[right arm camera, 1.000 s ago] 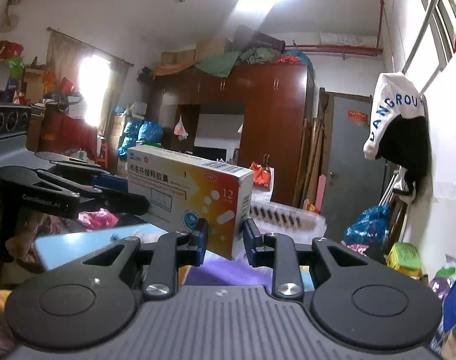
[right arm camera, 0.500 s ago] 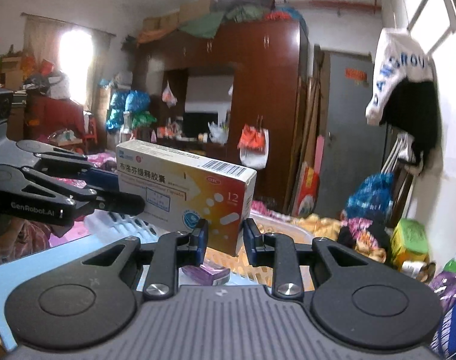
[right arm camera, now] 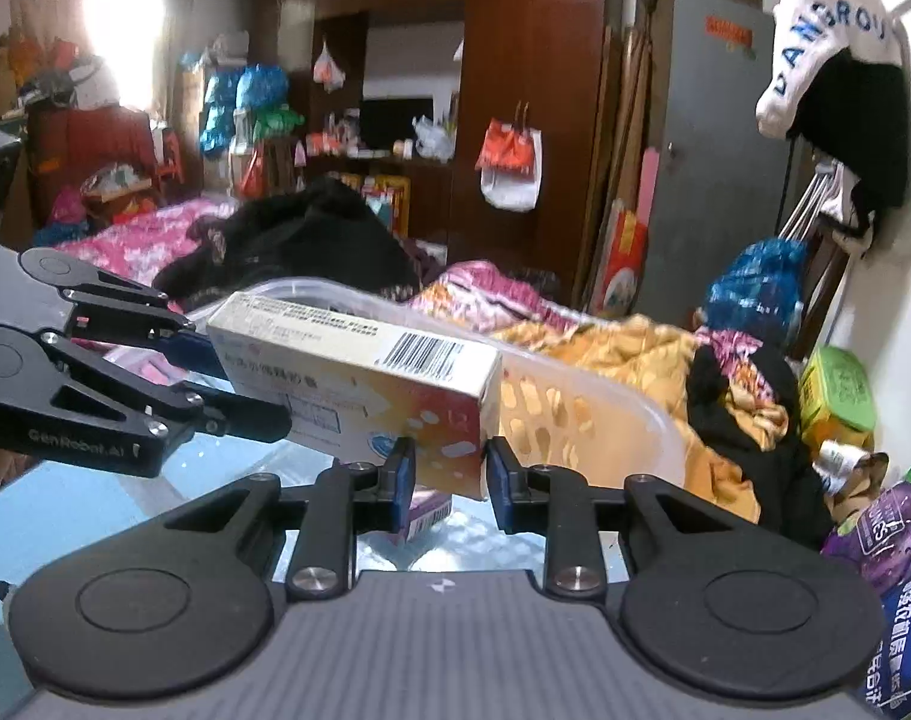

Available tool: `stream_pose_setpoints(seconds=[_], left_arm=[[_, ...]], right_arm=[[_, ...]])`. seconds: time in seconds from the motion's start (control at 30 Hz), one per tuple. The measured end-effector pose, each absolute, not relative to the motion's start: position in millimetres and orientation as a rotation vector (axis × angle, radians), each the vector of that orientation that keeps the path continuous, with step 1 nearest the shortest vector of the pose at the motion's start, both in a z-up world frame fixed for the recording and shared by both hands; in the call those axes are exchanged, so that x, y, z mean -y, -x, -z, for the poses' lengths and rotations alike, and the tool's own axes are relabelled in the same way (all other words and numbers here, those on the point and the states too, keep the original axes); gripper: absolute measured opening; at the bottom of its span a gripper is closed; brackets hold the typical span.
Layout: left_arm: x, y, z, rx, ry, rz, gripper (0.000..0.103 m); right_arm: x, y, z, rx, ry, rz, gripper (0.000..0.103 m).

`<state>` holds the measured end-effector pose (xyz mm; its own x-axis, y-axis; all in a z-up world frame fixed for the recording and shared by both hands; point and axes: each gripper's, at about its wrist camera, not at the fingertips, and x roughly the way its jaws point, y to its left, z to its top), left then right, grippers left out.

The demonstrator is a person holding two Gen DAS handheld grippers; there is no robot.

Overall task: Organize objects
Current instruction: 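Carry the medicine box over the basket and open both grippers, then close both grippers on the purple tissue pack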

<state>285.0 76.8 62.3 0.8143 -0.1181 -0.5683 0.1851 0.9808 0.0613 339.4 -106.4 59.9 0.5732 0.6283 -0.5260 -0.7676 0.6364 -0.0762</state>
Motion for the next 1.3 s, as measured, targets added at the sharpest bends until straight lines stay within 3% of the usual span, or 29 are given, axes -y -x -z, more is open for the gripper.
stream_pose_setpoints(seconds=[0.2, 0.33, 0.37, 0.4, 0.43, 0.5, 0.63, 0.77, 0.93, 1.17, 1.3], left_arm=[[-81.7, -306.6, -58.1, -0.691, -0.123, 0.163, 0.04], [-82.1, -305.0, -60.8, -0.669, -0.127, 0.152, 0.042], [-82.0, -302.5, -62.9, -0.643, -0.123, 0.133, 0.049], [-83.6, -298.9, -65.9, -0.613, -0.116, 0.114, 0.062], [-85.6, -294.1, -69.0, -0.582, -0.111, 0.1, 0.068], [-88.0, -280.6, -74.4, -0.528, -0.098, 0.083, 0.077], [-81.7, -227.4, -84.9, -0.402, -0.068, 0.097, 0.079], [-63.7, -150.0, -72.3, -0.293, -0.039, 0.109, 0.088], [-23.6, -96.4, -25.4, -0.26, -0.053, 0.215, 0.088], [6.7, -116.1, -3.9, -0.312, -0.058, 0.276, 0.088], [11.3, -139.3, 8.7, -0.377, -0.049, 0.291, 0.084]], right_arm=[[95.4, -352.5, -63.3, -0.583, 0.358, -0.842, 0.033], [95.3, -353.0, -65.0, -0.6, 0.343, -0.849, 0.05], [97.6, -352.5, -66.6, -0.587, 0.333, -0.837, 0.053], [101.7, -351.3, -68.7, -0.565, 0.32, -0.812, 0.063], [108.2, -347.9, -72.2, -0.533, 0.297, -0.774, 0.081], [126.5, -335.7, -79.8, -0.46, 0.247, -0.767, 0.095], [175.4, -291.2, -89.6, -0.346, 0.141, -0.768, 0.103], [225.5, -241.4, -69.6, -0.287, 0.106, -0.775, 0.103], [258.4, -203.3, -21.6, -0.283, 0.118, -0.785, 0.103], [260.3, -227.9, -6.7, -0.357, 0.063, -0.829, 0.103], [261.4, -242.7, -1.8, -0.395, 0.042, -0.883, 0.09]])
